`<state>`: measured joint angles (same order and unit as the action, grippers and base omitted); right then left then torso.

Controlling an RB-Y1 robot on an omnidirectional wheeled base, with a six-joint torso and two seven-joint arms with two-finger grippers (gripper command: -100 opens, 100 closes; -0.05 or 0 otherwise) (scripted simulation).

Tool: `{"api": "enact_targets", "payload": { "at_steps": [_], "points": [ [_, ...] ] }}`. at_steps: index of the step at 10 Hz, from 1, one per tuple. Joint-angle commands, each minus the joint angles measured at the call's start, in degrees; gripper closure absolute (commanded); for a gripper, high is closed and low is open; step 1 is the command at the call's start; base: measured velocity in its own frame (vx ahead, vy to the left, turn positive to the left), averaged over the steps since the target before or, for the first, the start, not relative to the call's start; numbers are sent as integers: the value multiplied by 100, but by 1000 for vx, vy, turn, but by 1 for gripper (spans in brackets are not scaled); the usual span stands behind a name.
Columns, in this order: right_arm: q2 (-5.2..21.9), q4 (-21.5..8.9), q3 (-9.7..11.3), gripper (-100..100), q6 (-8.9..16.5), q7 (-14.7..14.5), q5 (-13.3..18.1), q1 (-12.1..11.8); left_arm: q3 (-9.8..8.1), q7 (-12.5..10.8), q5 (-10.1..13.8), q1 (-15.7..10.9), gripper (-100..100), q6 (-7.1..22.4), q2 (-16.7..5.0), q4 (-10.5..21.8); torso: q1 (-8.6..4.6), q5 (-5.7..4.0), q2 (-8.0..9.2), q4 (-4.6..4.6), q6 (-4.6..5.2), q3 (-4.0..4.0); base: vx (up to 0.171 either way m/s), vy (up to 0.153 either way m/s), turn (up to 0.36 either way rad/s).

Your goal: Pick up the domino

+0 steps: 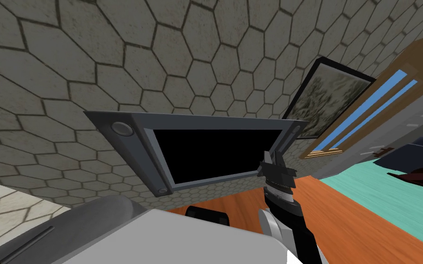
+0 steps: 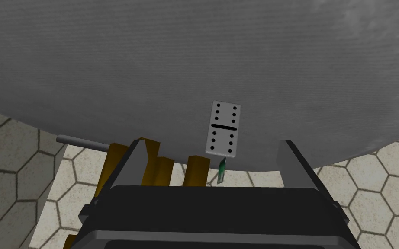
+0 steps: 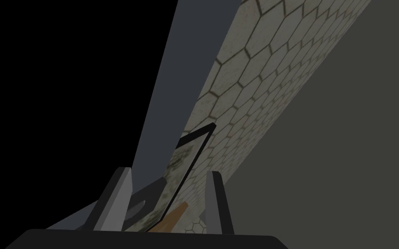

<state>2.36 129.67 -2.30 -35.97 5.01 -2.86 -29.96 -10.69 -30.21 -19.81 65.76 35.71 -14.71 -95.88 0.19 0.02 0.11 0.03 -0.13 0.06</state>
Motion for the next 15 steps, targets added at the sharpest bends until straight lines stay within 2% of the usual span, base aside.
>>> {"api": "enact_targets", "payload": {
  "at_steps": [1, 2, 3, 4, 5, 8, 9, 10, 14, 15],
  "points": [
    [0, 0, 0, 0, 0, 0, 0, 0, 128, -73, -114, 75, -100, 199, -55, 121, 0, 0, 0, 0, 0, 0, 14, 86, -154],
    [0, 0, 0, 0, 0, 0, 0, 0, 182, -100, -160, 111, -100, 262, -78, 168, 4, 1, -1, 0, 0, 0, 10, 79, -141],
    [0, 0, 0, 0, 0, 0, 0, 0, 141, -87, -163, 95, -100, 178, -32, 145, 2, 1, -1, 0, 0, 0, 1, 34, -26],
    [0, 0, 0, 0, 0, 0, 0, -1, 149, -96, -174, 99, 0, 196, -32, 151, -13, -2, 0, 1, -2, 0, 0, 7, 3],
    [-1, 0, 0, 0, 0, 0, 0, 0, 104, -57, -179, -42, -100, 150, -27, 323, -24, -5, 1, 1, -2, 1, -6, 16, 5],
    [-1, 0, 0, 0, 0, 0, 0, 0, 18, 18, -192, -323, -100, 62, -15, 667, -22, -4, 8, 2, -2, 5, -18, 19, 3],
    [-1, 0, 0, 0, 0, 0, 0, 0, 37, -3, -193, -257, -100, 81, -14, 587, -22, -4, 7, 2, -2, 4, -6, 8, -2],
    [-1, 0, 0, 0, 0, 0, 0, 0, 34, 4, -193, -266, 100, 77, -13, 598, -26, -5, 5, 1, -2, 3, 0, 0, 0],
    [-1, 0, 0, 0, 0, 0, 0, 0, 35, 6, -194, -266, 100, 79, -15, 597, -32, -7, 2, 1, -4, 2, 0, 0, 0],
    [-1, 0, 0, 0, 0, 0, 0, 0, 34, 5, -194, -266, 0, 78, -15, 597, -32, -7, 2, 1, -4, 2, 0, 0, 0]
  ]
}}
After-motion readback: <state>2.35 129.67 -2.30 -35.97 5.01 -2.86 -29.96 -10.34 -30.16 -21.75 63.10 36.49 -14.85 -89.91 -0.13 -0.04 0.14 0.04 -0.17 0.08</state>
